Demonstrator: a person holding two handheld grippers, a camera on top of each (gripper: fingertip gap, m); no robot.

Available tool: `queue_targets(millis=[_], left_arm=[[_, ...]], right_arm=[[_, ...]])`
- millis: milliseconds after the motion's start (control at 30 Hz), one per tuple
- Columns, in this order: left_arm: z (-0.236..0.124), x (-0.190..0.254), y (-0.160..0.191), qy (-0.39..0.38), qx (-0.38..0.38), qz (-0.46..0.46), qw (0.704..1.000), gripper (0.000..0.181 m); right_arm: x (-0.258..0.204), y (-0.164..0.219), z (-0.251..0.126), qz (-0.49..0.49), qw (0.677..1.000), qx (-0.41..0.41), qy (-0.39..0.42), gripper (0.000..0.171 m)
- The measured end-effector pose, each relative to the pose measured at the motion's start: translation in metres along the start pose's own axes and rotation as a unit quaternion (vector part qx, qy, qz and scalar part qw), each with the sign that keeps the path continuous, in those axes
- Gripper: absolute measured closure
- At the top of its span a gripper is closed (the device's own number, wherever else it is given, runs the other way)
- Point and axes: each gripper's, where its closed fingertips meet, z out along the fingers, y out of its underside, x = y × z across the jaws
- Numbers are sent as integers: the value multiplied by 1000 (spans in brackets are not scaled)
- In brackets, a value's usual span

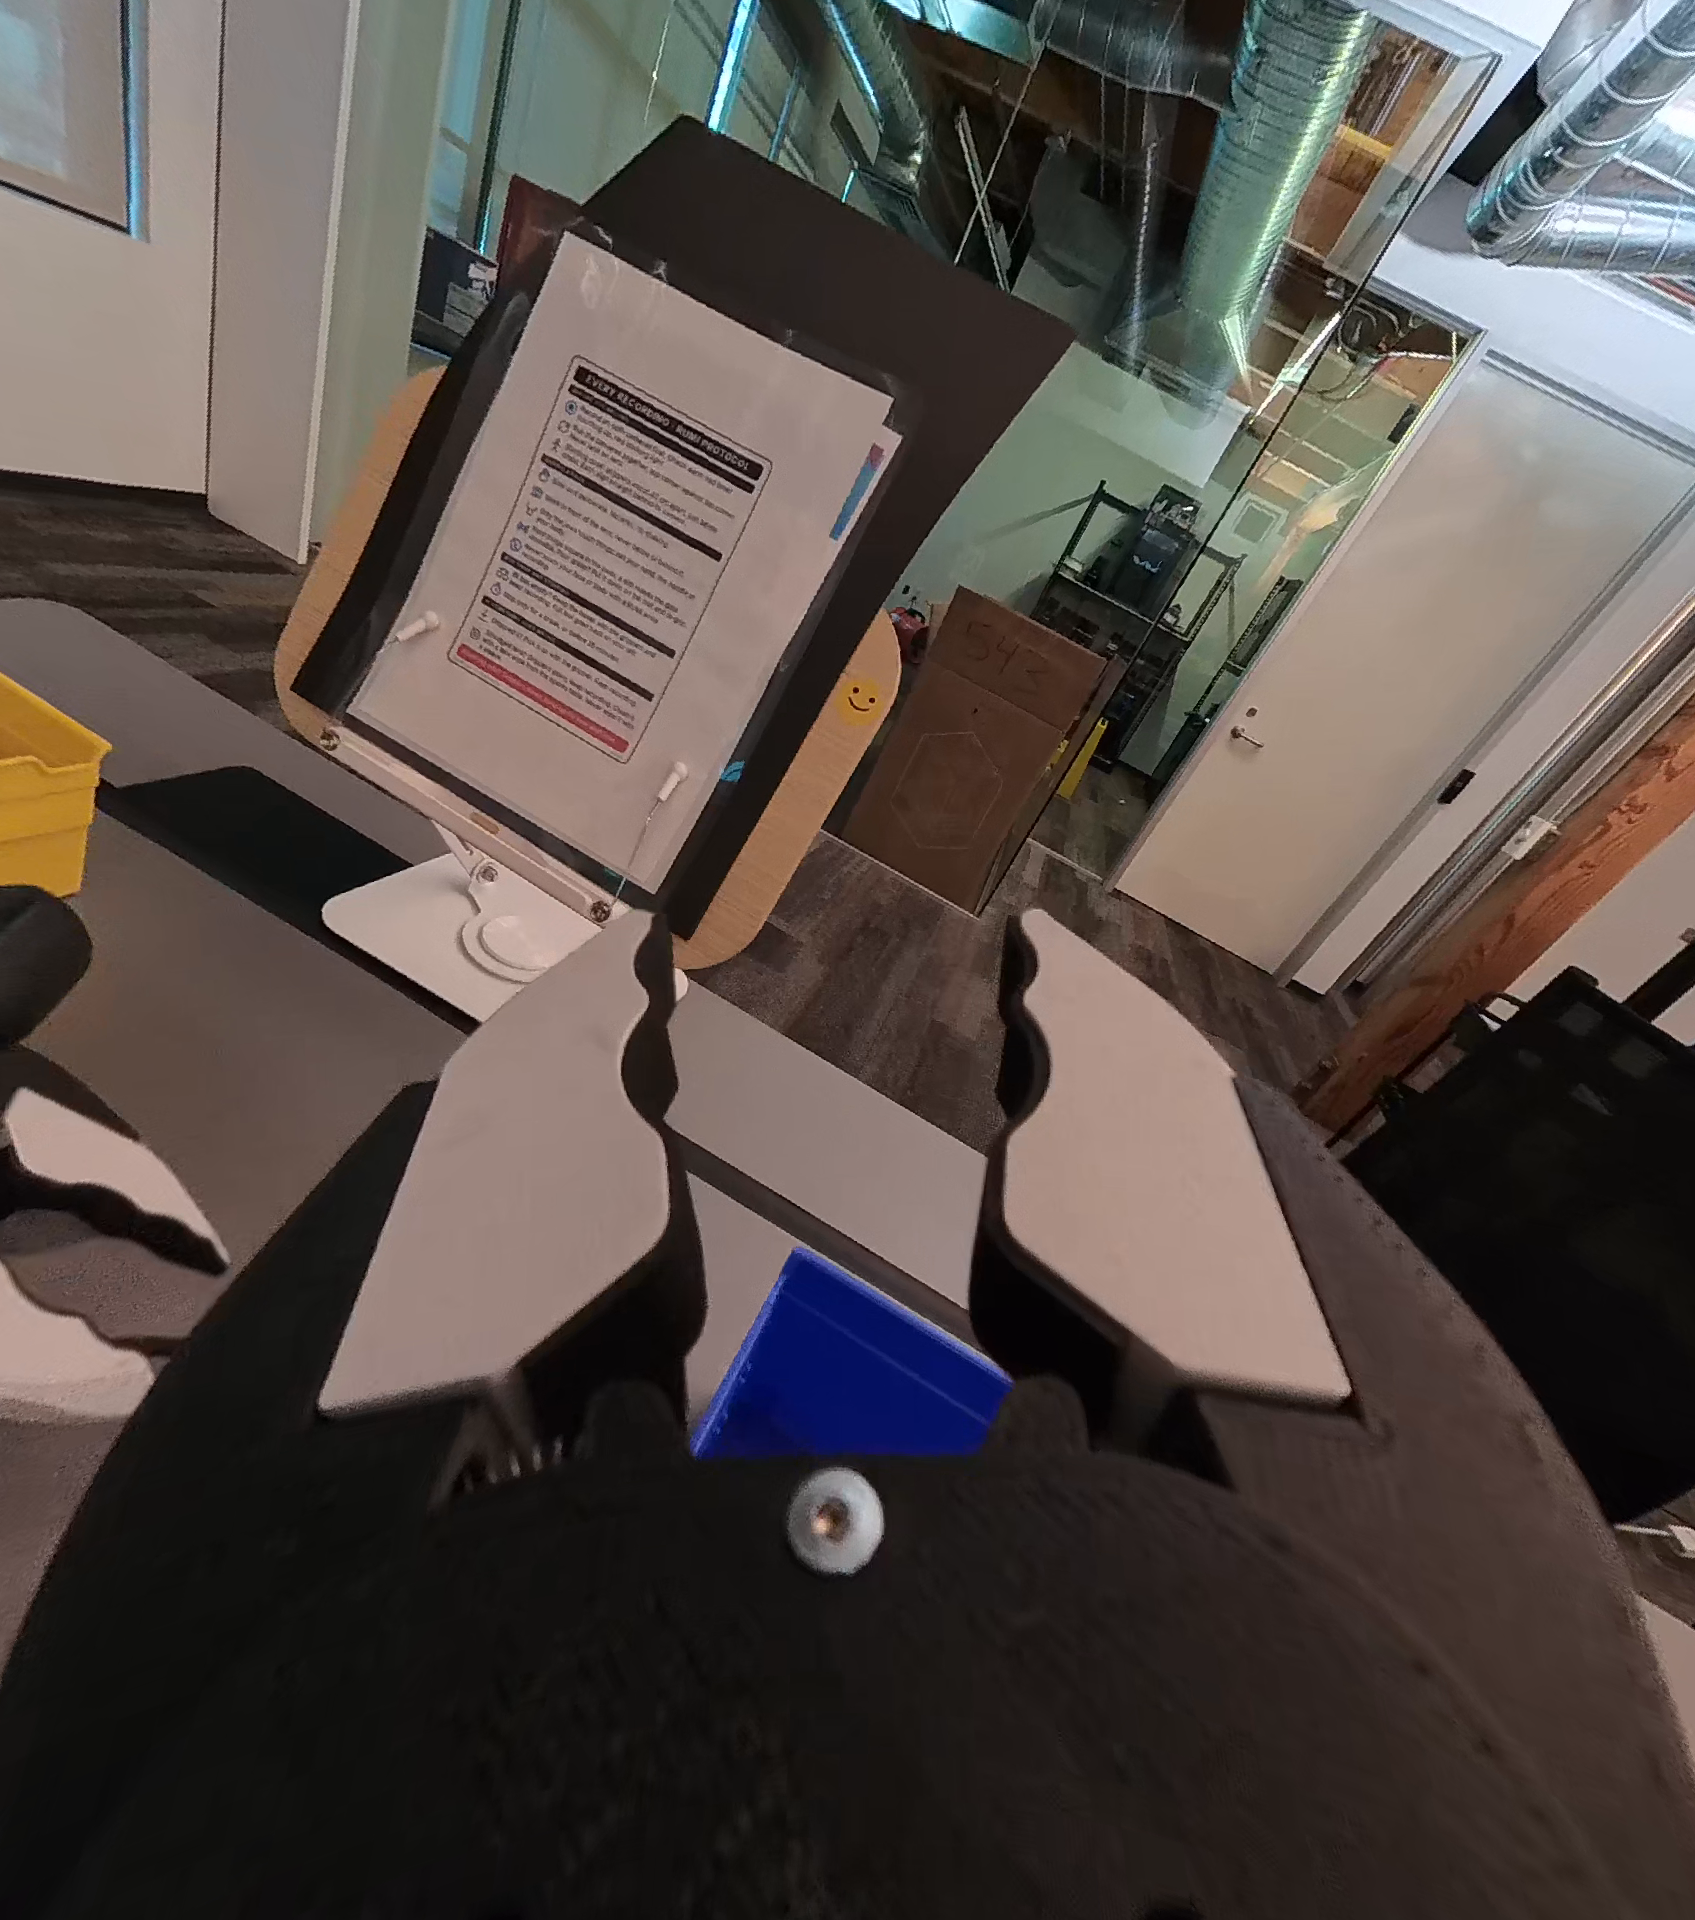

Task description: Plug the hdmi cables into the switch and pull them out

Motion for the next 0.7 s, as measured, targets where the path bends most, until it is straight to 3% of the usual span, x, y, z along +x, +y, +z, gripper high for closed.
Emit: queue_targets(millis=[33, 167, 300, 433, 500, 600, 700], left_arm=[[-4, 1, -4, 2, 5, 4, 1000, 133], [-47, -9, -37, -27, 57, 45, 997, 134], [-139, -73, -61, -176, 117, 71, 975, 136], [-236, -154, -31, -334, 119, 45, 934, 140], [-269, -185, -8, -371, 124, 9, 920, 142], [-282, -195, 15, -344, 120, 19, 931, 145], [-265, -201, 8, -313, 85, 129, 937, 143]], right_arm=[[0, -1, 0, -3, 1000, 0, 0, 110], [-3, -3, -1, -5, 1000, 6, -6, 110], [-5, 0, 1, -12, 1000, -1, -10, 110], [-7, 3, 4, -17, 1000, -7, -12, 110], [-8, 5, 6, -19, 1000, -12, -14, 110], [-11, 10, 10, -31, 999, -24, -15, 110], [-13, 15, 13, -45, 998, -32, -20, 110]])
